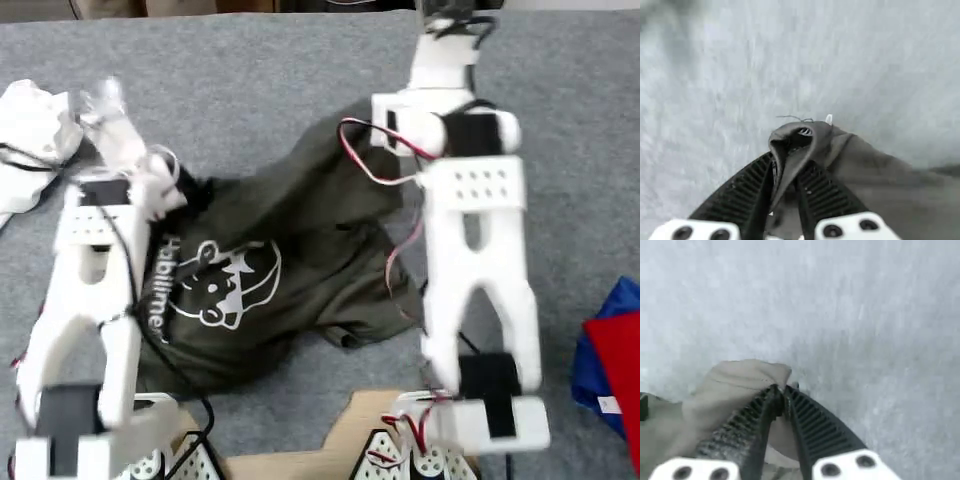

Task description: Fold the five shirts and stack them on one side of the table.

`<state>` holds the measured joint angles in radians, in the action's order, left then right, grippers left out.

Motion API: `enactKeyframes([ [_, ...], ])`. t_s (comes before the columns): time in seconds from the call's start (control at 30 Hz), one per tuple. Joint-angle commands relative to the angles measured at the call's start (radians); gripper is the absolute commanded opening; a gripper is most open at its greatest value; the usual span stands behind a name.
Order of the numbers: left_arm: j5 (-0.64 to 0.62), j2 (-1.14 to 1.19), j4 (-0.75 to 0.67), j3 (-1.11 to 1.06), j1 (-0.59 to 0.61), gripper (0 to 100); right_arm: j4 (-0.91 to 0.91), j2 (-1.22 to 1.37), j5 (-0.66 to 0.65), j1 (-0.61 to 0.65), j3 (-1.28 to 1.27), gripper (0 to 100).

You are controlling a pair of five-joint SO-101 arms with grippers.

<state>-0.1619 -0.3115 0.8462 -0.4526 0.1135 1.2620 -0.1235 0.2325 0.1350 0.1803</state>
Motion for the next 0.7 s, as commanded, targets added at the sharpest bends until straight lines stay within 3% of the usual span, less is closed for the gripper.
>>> enactKeyframes([
  [0.0,0.005,-0.186,0.163,0.207,0.008,2,0.008,-0.15,-0.009,0.007,0.073,0.5],
  [0.37,0.114,-0.403,0.454,0.503,0.015,2,0.057,-0.527,-0.021,0.007,0.222,0.5],
  [0.67,0.265,-0.458,0.661,0.813,0.017,2,0.058,-0.59,-0.123,-0.019,0.458,0.5],
])
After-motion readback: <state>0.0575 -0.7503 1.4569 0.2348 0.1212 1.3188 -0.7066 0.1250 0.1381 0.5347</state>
